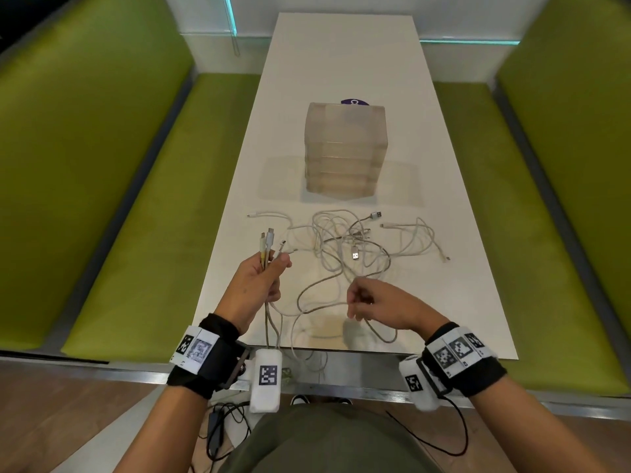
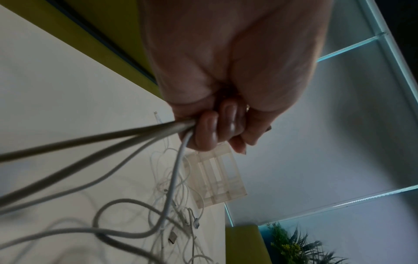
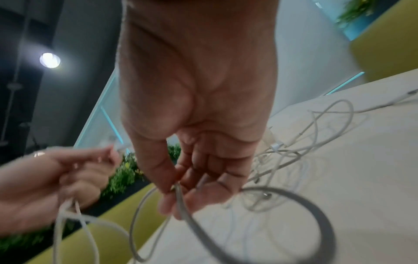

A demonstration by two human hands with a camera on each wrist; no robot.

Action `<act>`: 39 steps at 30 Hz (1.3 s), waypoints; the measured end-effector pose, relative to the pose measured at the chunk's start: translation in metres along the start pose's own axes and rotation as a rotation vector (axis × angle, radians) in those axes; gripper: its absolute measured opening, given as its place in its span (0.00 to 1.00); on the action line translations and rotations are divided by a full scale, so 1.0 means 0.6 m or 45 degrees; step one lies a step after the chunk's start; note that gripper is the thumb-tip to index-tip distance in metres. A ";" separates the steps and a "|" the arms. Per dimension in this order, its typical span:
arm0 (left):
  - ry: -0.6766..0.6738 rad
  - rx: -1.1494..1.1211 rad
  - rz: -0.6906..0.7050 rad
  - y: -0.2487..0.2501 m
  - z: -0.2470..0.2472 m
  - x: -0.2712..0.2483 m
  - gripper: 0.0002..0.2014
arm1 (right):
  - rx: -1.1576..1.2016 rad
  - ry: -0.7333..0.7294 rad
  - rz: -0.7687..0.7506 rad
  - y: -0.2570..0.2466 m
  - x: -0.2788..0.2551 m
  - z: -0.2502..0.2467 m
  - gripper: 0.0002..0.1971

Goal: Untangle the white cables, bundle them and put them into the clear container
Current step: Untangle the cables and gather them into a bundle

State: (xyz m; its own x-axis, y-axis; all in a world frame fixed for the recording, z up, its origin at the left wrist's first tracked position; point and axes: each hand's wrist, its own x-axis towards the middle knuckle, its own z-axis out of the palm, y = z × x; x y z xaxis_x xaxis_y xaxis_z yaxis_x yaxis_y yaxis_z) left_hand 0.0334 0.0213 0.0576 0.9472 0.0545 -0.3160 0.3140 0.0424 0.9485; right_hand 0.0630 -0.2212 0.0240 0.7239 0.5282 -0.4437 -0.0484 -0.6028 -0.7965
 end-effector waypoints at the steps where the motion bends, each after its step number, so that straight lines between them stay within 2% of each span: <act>1: 0.002 0.038 -0.023 -0.004 0.000 0.002 0.11 | 0.125 0.047 -0.036 -0.008 -0.004 -0.005 0.03; 3: 0.002 0.107 -0.067 -0.012 -0.001 0.003 0.11 | 0.334 0.172 -0.133 -0.019 -0.008 -0.015 0.03; 6: 0.005 0.145 -0.121 -0.023 0.002 0.002 0.12 | 0.585 0.343 -0.290 -0.031 -0.012 -0.029 0.08; 8: 0.009 0.124 -0.142 -0.026 0.005 0.001 0.14 | 0.647 0.349 -0.360 -0.039 -0.016 -0.036 0.12; 14: -0.091 -0.085 -0.190 -0.015 0.018 0.003 0.19 | 0.341 -0.110 -0.386 -0.054 -0.032 -0.023 0.14; 17: -0.117 -0.035 -0.164 -0.012 0.022 0.000 0.11 | 0.215 -0.283 -0.353 -0.058 -0.034 -0.016 0.11; 18: -0.112 -0.045 -0.156 -0.012 0.023 -0.001 0.09 | 0.199 -0.282 -0.325 -0.056 -0.031 -0.015 0.10; 20: -0.120 -0.057 -0.143 -0.011 0.022 -0.003 0.07 | 0.330 -0.140 -0.171 -0.051 -0.018 -0.012 0.13; 22: -0.184 0.000 -0.132 -0.010 0.021 -0.009 0.07 | 0.706 0.067 0.034 -0.048 0.003 -0.009 0.25; 23: -0.237 0.052 -0.126 -0.010 0.022 -0.012 0.07 | 0.842 0.157 0.091 -0.047 0.014 -0.009 0.28; 24: -0.296 0.109 -0.120 -0.010 0.024 -0.015 0.08 | 0.893 0.233 0.113 -0.047 0.024 -0.011 0.26; 27: -0.424 0.231 -0.107 -0.005 0.032 -0.025 0.09 | 0.888 0.358 0.084 -0.052 0.048 -0.018 0.09; 29: -0.381 0.206 -0.092 -0.003 0.034 -0.026 0.09 | 0.872 0.342 0.085 -0.055 0.056 -0.025 0.07; 31: -0.260 0.133 -0.079 -0.004 0.030 -0.022 0.13 | 0.803 0.294 0.060 -0.058 0.053 -0.034 0.09; 35: -0.068 -0.088 -0.115 -0.006 0.020 -0.008 0.10 | 0.732 0.243 -0.095 -0.064 0.037 -0.045 0.11; 39: 0.014 -0.277 -0.171 -0.004 0.024 0.006 0.14 | 0.759 0.161 -0.224 -0.079 0.020 -0.044 0.09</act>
State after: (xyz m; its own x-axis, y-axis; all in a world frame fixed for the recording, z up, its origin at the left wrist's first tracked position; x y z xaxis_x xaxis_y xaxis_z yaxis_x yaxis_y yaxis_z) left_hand 0.0372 0.0073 0.0542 0.8968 0.0449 -0.4402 0.4144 0.2638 0.8710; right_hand 0.0922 -0.2021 0.0674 0.8300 0.4921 -0.2625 -0.2700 -0.0574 -0.9611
